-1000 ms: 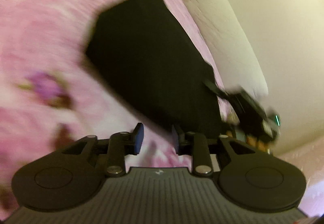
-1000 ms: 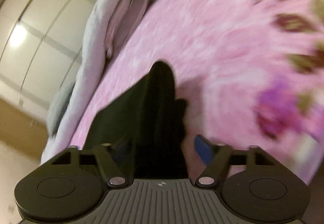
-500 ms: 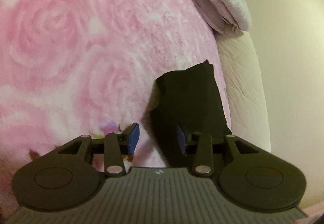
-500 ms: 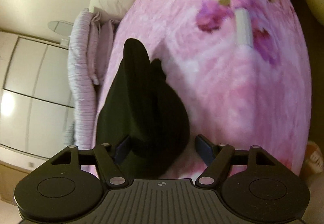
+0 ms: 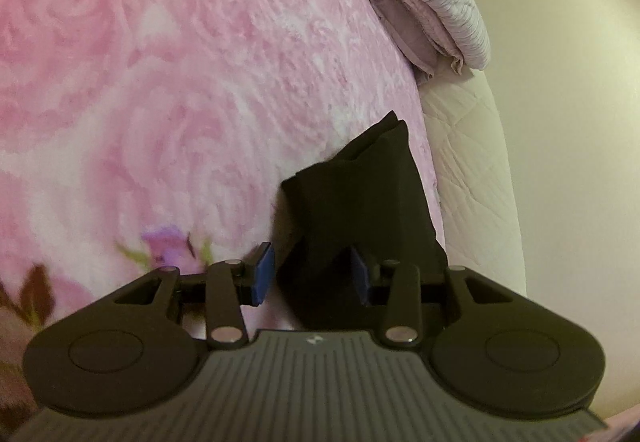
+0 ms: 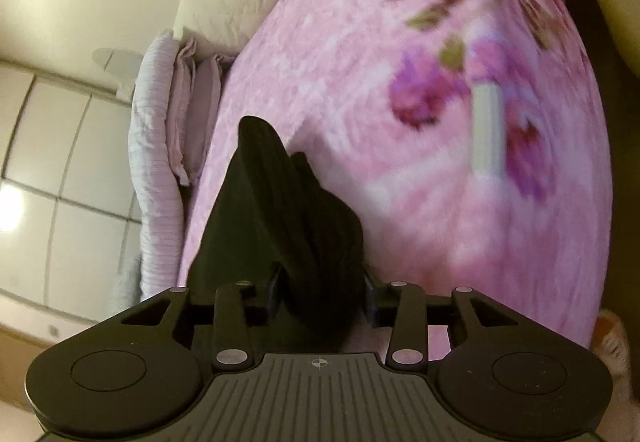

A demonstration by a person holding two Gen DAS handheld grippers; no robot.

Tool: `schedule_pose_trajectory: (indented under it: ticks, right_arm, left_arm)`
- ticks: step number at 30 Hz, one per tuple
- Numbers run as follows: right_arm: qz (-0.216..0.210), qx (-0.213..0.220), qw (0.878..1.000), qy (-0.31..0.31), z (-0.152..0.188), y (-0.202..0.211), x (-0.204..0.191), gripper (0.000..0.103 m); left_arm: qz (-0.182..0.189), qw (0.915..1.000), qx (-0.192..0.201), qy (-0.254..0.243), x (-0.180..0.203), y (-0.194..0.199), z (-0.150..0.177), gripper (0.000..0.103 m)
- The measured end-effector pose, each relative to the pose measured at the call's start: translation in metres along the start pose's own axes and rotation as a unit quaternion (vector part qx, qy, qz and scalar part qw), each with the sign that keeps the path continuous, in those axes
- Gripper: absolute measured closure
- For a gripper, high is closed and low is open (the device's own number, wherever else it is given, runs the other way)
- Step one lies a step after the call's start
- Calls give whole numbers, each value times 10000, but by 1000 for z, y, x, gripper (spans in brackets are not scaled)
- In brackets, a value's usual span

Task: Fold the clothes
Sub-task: 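Lower the folded black trousers onto the sheet with both grippers, then press the folded trousers flat with both closed grippers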

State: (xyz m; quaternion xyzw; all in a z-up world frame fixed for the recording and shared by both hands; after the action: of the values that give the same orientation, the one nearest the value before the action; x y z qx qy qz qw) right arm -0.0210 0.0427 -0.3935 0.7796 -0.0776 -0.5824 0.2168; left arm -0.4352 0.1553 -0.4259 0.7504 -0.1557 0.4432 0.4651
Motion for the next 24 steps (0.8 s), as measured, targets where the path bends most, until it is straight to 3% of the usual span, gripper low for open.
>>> schedule_pose_trajectory:
  ticks: [2,4,9,13,15,17,20,24]
  right_arm:
    - [-59,12,10000,-7,-3,-4,3,63]
    - [-70,7,10000,44,-6,-7,3,77]
    - [51,-33,9996,274,-11,-7,-2,81]
    - [50,-8,9999,119,-8,-8,14,81]
    - [101,-47,9995,280,-10,-5,8,76]
    - [400,85,9956,846,-9,8,-9,75]
    - [885,457,9756,1958,0,30,-40,74]
    - [818,434,9381,3339,31,33,-72,75]
  left_arm:
    - [68,10000,29,-25,-1,2,3,72]
    - [107,9997,66,-194,0,3,3,98]
    - [-87,9918,325,-1236,12,-1,-3,100]
    - [-300,9889,287,-1423,8,-5,0,99]
    - [-576,9852,388,-1569,18,3,1,98]
    - [-967,9774,535,-1803,30,16,1,99]
    - [-1413,9590,675,-2363,49,34,5,98]
    - [-1016,9433,518,-3118,80,38,24,98]
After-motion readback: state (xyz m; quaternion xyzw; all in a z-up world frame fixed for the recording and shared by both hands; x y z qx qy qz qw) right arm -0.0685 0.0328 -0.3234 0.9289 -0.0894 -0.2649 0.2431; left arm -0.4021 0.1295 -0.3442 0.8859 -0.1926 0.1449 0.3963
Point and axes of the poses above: each gripper's, at about its wrist camera, not at the fingertips, and y roughly against the way its jaws point, x to its right, z to its underside, the point moved 1 cm from there along -y, roughly the way its jaws point, and after that the axes turned 6 degrees about -z, right-handed, at the moved point
